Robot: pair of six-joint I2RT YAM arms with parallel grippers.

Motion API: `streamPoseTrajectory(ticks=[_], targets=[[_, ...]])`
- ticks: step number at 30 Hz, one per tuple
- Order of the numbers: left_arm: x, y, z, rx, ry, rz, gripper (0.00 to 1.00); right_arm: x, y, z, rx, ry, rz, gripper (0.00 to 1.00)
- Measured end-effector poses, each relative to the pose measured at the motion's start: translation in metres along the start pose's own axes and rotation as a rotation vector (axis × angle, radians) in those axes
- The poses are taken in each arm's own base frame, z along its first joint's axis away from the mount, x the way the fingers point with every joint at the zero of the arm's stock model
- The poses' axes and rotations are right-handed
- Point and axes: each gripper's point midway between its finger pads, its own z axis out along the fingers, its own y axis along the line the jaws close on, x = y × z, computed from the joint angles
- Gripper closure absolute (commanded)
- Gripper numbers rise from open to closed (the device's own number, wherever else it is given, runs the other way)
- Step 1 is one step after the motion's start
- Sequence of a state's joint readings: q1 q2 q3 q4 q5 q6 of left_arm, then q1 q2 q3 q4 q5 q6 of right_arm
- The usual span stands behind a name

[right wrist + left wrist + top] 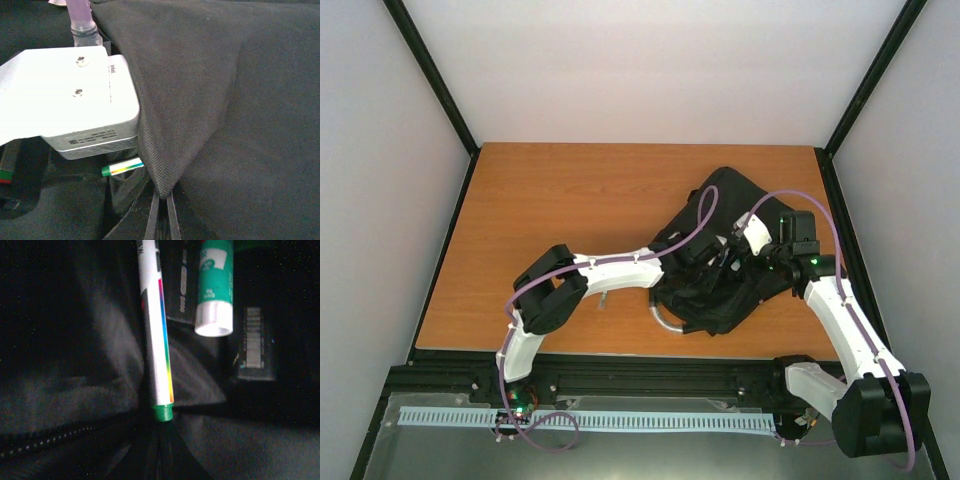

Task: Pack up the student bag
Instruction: Place the stationery in the student bag.

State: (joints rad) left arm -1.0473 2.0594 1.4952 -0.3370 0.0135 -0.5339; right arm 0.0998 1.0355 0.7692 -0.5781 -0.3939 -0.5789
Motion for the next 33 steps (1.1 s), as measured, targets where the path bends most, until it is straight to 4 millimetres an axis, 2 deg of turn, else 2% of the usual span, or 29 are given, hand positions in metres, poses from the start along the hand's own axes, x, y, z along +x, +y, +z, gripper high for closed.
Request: streamPoseTrajectory(ticks=[9, 18, 33], targets=[[-0.026, 0.002, 0.011, -0.018, -0.144, -0.016, 0.99, -0.002, -0.007, 0.0, 0.031, -0.006, -0.006, 0.97], [-0.04, 0.004, 0.015, 0.018, -0.282, -0.073, 0.99, -0.002, -0.007, 0.0, 0.028, -0.006, -0.005, 0.97], [-0.041, 0.002, 0.021, 0.052, -0.302, -0.149, 0.99, -0.002, -0.007, 0.001, 0.029, -0.003, -0.005, 0.97]])
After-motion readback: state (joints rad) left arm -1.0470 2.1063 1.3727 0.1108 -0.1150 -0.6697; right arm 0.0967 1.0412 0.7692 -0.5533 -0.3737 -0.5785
